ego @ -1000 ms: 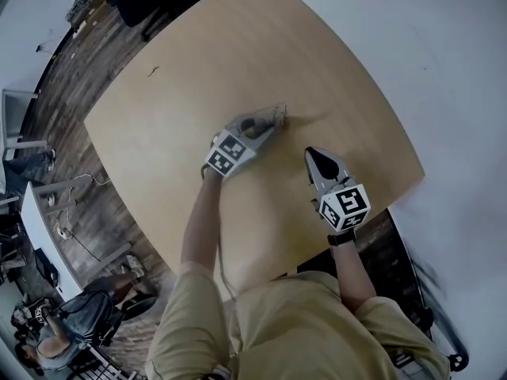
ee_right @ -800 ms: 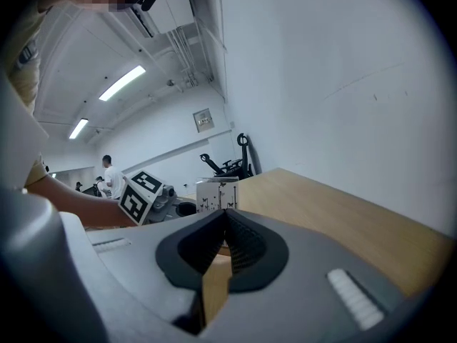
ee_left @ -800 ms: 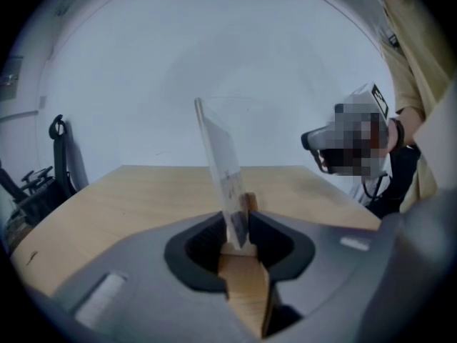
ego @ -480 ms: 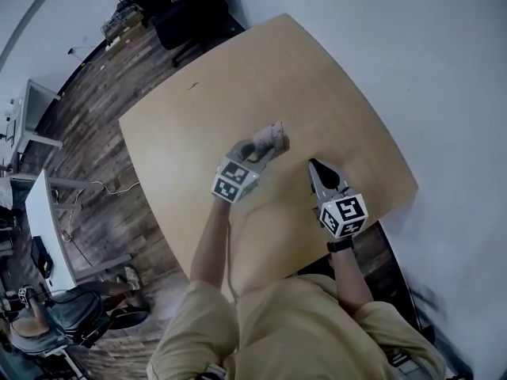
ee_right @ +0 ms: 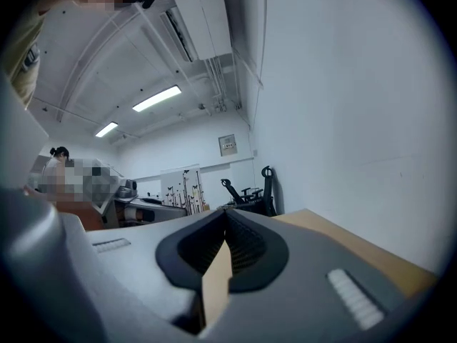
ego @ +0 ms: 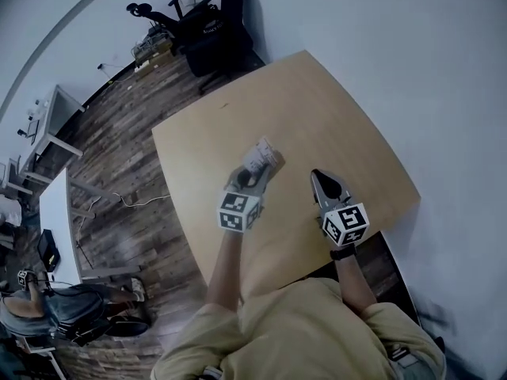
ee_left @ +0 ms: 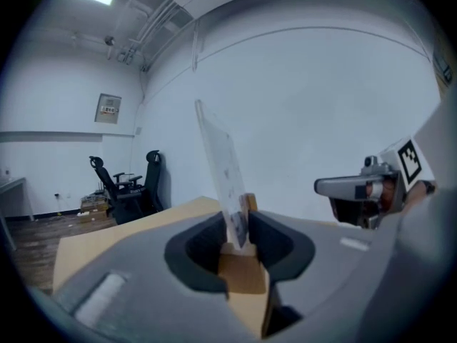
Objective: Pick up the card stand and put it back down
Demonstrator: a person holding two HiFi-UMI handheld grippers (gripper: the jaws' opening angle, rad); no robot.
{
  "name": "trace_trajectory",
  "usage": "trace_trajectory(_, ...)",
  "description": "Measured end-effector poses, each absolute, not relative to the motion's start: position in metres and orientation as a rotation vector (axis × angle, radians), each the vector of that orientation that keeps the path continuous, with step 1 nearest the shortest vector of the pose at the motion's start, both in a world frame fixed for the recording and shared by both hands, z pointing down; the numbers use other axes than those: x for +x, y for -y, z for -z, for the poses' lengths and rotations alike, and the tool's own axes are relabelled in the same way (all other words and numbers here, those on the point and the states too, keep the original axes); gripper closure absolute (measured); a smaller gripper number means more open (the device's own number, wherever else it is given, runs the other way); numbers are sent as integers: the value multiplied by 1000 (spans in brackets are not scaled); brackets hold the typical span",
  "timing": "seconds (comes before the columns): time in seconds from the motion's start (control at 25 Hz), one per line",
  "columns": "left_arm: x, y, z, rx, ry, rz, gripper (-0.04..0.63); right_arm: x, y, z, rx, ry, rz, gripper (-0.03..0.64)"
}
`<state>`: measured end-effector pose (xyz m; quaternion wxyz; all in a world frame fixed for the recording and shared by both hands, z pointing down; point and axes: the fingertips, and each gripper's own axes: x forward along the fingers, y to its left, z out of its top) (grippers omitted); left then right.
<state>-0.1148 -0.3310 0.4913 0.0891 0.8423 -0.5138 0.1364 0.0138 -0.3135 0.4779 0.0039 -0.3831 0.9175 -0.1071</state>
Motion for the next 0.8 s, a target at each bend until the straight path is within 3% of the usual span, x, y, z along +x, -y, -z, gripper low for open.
trace_trajectory(0.28,-128,234,-442,2501,1708,-264,500,-13,258,-422,-1292,-2816,197,612)
trace_trajectory(0.52,-152,193,-411,2489,1964,-148,500,-33,229,-407,-1280,-2830,136,612)
trace_trajectory(0.8,-162,166,-413,2475,1962,-51,502,-44,198,-409,-1283,-2845,103,612)
